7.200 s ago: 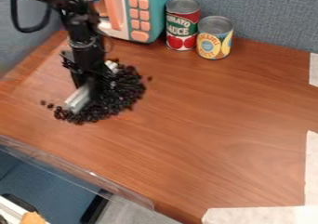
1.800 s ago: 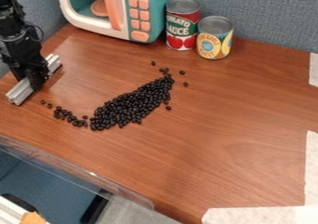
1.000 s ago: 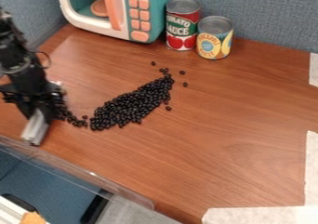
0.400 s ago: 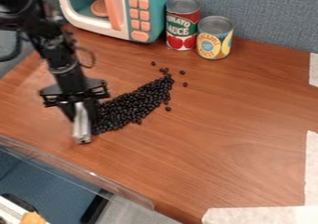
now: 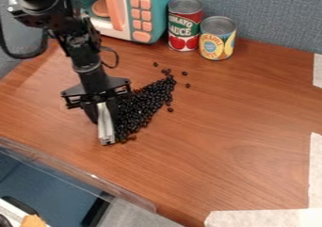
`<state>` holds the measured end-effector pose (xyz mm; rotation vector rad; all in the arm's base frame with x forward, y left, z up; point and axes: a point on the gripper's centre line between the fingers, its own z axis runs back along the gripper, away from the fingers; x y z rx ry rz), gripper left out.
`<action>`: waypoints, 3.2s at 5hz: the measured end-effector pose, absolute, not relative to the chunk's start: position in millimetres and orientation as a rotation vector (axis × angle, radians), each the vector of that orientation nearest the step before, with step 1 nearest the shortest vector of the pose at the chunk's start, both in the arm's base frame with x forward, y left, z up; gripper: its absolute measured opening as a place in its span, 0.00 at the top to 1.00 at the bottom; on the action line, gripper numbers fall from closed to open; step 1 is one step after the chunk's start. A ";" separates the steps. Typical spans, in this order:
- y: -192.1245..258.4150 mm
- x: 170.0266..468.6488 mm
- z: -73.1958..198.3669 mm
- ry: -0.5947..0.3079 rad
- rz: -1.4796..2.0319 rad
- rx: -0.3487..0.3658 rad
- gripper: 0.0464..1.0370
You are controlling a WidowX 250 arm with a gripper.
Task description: Sweep into pile
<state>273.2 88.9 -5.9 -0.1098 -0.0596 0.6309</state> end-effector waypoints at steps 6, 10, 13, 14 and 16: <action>131.0 296.7 53.7 -0.141 0.383 -0.145 0.66; 142.5 329.0 -2.5 -0.121 -0.075 0.020 0.66; 86.1 324.3 -6.3 -0.104 -0.144 -0.029 0.66; 80.0 320.8 -6.5 -0.097 -0.144 -0.042 0.66; 84.7 319.6 1.9 -0.072 -0.098 -0.089 0.66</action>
